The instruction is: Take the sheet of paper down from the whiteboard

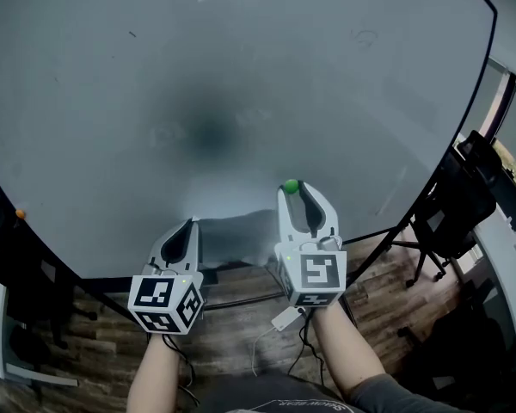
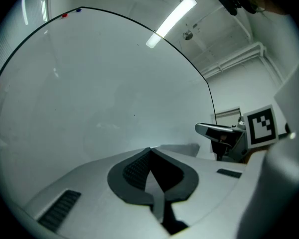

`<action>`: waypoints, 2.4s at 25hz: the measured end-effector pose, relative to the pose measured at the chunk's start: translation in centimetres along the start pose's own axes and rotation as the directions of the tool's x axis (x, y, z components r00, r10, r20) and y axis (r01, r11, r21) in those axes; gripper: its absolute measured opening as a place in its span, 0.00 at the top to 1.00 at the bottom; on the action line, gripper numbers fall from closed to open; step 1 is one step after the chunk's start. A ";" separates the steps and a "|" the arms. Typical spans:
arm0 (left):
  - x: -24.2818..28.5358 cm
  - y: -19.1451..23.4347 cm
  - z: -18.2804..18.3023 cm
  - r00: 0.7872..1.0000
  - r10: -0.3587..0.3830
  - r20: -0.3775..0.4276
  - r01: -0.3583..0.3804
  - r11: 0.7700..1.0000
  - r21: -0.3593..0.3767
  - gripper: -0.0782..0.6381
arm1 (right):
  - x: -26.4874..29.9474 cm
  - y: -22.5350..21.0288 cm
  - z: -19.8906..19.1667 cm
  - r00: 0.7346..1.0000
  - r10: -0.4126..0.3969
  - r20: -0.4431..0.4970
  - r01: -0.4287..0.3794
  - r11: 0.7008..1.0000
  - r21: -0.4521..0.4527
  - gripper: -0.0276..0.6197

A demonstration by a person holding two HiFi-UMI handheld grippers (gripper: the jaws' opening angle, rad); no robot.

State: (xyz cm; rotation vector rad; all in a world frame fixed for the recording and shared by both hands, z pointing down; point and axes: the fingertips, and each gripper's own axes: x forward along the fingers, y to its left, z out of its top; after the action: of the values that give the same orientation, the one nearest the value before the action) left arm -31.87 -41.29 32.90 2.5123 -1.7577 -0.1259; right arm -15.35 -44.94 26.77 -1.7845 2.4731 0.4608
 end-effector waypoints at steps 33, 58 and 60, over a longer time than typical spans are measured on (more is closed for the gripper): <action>-7.6 -17.8 -8.2 0.985 0.071 -0.155 -0.059 0.995 0.085 0.88 | -18.4 -8.2 -6.9 0.975 0.179 -0.129 -0.169 0.982 0.085 0.76; -17.2 -34.4 -14.7 0.945 0.223 -0.240 -0.220 0.975 0.040 0.88 | -35.9 -15.2 -10.1 0.924 0.348 -0.158 -0.324 0.932 0.160 0.76; -17.5 -34.9 -15.2 0.944 0.217 -0.249 -0.214 0.976 0.037 0.88 | -36.6 -15.2 -10.3 0.923 0.347 -0.169 -0.321 0.933 0.162 0.76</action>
State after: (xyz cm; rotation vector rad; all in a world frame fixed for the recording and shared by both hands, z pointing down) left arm -3.60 -12.66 44.69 2.2039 -1.9092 0.2062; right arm 12.22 -18.52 41.46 -1.4224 2.8827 0.1348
